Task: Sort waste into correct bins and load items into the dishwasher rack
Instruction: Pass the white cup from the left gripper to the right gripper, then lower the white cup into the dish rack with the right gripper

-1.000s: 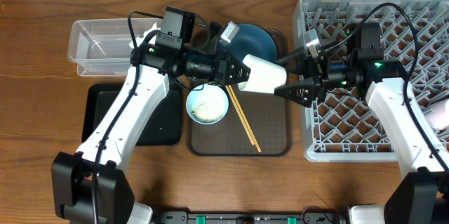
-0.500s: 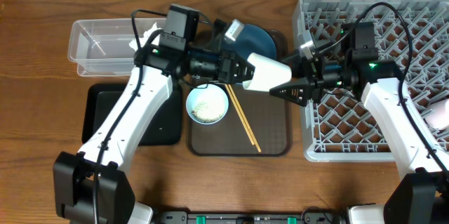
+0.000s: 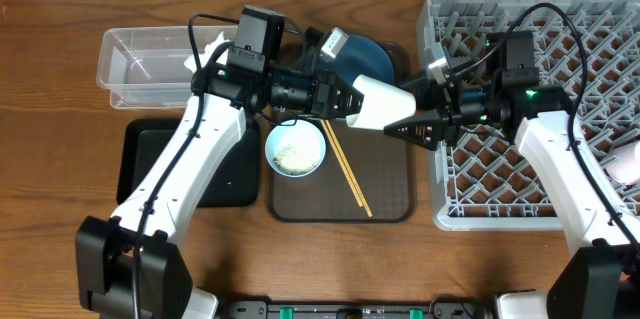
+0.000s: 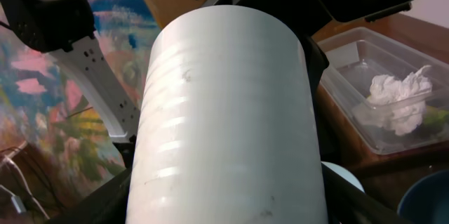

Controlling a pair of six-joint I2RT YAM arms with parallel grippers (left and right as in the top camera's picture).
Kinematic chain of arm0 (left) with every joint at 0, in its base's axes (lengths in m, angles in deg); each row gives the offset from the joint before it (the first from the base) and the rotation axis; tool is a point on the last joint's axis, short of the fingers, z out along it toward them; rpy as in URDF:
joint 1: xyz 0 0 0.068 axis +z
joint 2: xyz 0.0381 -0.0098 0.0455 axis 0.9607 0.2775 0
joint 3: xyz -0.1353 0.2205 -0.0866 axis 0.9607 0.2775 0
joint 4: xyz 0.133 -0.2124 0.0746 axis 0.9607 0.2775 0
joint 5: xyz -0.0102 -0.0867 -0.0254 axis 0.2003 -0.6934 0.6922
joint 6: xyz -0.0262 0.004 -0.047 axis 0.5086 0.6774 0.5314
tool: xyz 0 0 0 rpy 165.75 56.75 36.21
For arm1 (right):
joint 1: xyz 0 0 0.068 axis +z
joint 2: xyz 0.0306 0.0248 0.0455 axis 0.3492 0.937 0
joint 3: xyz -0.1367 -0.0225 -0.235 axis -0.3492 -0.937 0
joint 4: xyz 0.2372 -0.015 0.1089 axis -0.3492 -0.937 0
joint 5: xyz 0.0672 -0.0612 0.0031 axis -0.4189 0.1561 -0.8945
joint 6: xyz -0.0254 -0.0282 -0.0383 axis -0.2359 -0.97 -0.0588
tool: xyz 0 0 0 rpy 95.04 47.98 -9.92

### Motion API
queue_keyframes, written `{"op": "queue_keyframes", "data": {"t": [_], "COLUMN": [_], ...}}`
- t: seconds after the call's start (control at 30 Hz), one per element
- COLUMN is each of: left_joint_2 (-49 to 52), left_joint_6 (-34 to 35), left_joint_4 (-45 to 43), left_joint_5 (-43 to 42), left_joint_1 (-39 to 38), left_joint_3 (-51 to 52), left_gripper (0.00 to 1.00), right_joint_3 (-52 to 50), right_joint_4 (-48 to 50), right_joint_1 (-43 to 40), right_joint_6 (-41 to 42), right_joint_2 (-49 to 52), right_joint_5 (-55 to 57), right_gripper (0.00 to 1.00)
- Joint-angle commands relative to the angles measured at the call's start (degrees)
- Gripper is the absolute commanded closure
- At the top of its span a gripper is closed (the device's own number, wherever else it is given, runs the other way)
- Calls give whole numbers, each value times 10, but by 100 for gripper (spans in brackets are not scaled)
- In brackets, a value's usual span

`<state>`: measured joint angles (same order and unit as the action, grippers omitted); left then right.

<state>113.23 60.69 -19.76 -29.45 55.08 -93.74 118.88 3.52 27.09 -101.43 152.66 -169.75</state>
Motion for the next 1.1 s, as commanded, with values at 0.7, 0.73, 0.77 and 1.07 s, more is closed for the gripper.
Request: {"op": "queue_keyframes", "data": {"t": [0.7,0.73,0.77,1.07], "left_joint_2": [5,5,5,-40], "left_joint_6": [-2,-2,-6,-37], "left_joint_4": [74,90,103,208], "left_joint_5": [213,252,288,522], "left_joint_1": [-7,-5,-3,63], "left_joint_3": [9,9,8,8], "left_gripper": [70,68,67,53], "right_joint_3": [-1,-1,-1,21], "right_joint_4": [23,19,14,-92], "right_joint_1": [9,9,9,-11], "right_joint_6": [112,135,150,201], "right_joint_2": [3,3,2,-19], "right_joint_5": [172,218,254,533], "right_gripper": [66,66,66,78]}}
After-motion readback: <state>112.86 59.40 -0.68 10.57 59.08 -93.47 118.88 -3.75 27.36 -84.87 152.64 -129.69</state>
